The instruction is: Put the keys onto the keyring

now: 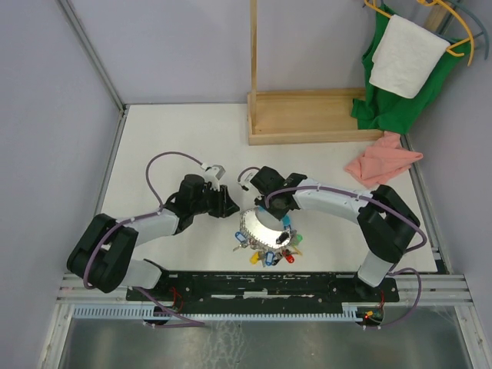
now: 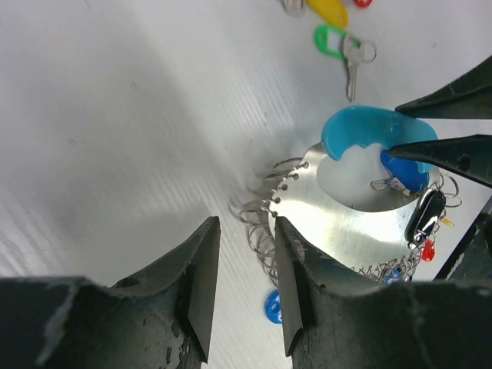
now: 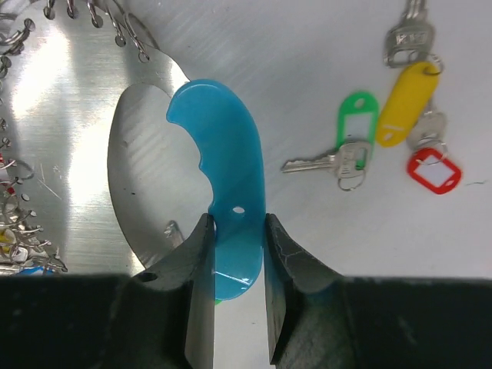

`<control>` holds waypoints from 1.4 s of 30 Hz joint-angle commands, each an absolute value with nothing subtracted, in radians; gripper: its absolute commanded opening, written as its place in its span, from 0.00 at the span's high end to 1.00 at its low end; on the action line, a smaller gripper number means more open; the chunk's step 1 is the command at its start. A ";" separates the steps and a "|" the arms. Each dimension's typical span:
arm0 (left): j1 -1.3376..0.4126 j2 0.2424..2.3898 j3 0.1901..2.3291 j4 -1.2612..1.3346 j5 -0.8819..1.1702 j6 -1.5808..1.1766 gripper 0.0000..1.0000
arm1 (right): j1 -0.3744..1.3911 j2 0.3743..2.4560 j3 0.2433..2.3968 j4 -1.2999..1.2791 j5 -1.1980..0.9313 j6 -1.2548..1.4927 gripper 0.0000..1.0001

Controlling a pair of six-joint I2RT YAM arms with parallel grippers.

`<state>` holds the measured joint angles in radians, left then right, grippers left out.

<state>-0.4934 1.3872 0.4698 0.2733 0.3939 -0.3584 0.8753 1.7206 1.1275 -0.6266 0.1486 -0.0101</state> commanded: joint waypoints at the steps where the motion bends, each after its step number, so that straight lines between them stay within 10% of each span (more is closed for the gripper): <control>1: -0.445 1.349 0.452 0.472 0.428 -0.383 0.57 | 0.880 1.641 1.187 -0.661 0.236 -0.182 0.87; 21: -0.437 1.333 0.394 0.838 0.746 -0.210 0.51 | 0.982 1.378 1.109 -0.612 0.334 -0.776 0.90; 42: -0.596 1.344 0.233 1.067 0.569 0.323 0.54 | 1.058 1.246 0.997 -0.499 0.394 -0.933 0.93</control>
